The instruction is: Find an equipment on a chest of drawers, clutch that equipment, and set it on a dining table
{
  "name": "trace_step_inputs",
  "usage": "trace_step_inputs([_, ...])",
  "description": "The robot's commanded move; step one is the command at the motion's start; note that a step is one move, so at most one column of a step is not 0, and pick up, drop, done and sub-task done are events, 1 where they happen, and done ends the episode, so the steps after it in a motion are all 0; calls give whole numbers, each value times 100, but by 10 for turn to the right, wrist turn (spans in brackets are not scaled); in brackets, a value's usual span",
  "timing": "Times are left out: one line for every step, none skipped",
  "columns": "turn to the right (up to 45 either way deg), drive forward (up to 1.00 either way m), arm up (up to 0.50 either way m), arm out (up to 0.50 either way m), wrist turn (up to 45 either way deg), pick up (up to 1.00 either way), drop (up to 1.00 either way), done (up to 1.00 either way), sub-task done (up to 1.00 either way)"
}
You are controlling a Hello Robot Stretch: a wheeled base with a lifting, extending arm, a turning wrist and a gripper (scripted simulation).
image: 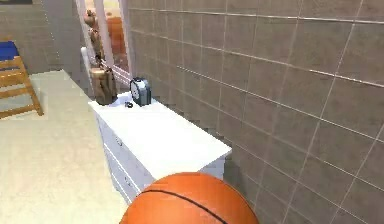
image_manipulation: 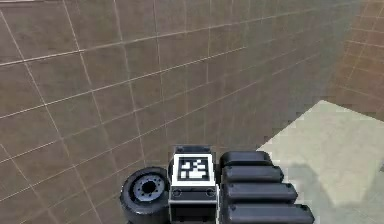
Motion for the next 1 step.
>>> trace_step_inputs([450, 0, 0, 0, 0, 0, 0, 0, 0])
